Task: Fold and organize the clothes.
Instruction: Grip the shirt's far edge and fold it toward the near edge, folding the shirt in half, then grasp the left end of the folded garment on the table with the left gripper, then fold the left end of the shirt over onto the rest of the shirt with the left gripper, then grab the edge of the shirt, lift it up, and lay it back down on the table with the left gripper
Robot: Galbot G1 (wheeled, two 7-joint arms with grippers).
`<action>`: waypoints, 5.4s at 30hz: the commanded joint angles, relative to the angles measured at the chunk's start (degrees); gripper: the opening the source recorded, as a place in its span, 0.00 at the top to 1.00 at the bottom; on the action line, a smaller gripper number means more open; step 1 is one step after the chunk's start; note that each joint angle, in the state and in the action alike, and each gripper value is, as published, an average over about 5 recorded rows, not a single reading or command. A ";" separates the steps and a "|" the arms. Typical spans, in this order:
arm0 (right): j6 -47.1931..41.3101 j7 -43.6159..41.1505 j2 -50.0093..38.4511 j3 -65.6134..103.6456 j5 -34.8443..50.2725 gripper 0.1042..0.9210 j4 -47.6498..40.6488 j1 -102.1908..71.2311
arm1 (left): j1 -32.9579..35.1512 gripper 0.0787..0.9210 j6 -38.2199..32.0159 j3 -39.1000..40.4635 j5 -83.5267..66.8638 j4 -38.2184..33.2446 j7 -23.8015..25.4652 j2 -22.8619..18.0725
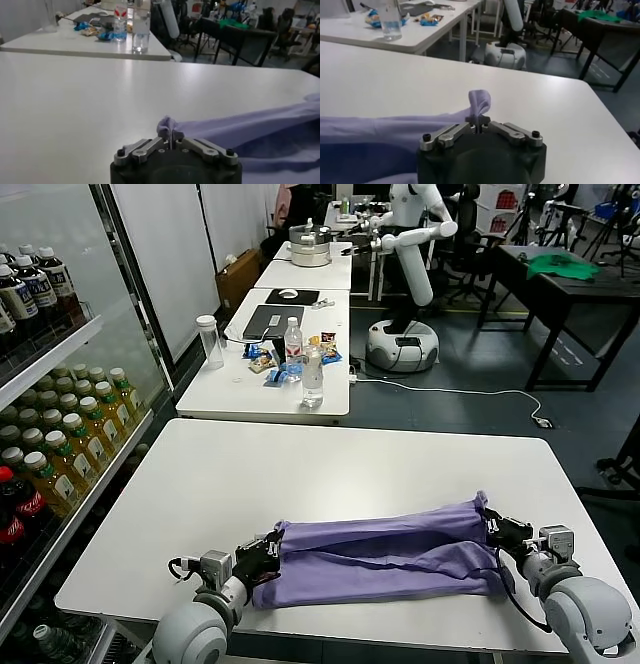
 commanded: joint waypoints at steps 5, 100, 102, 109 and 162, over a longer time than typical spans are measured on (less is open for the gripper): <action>0.76 -0.16 1.03 1.57 -5.28 0.66 5.56 -5.33 | 8.92 0.64 -5.68 -0.07 16.94 -5.43 -7.01 -7.26; 3.05 -0.74 2.33 3.04 -7.11 0.12 8.37 -7.71 | -4.97 0.63 -6.51 8.06 -7.08 2.07 3.39 -19.07; 3.09 -0.76 2.44 2.91 -7.11 0.12 8.18 -7.44 | -4.08 0.57 -6.87 7.05 -6.54 0.32 3.66 -18.42; 3.40 -0.91 3.08 2.47 -7.33 0.12 7.67 -6.84 | -0.97 0.32 -9.88 1.23 7.69 -0.67 -0.06 -14.43; 4.56 -1.38 2.74 3.18 -8.07 0.12 8.63 -7.79 | -0.89 0.95 -8.93 -14.13 -31.23 5.67 -5.19 -13.20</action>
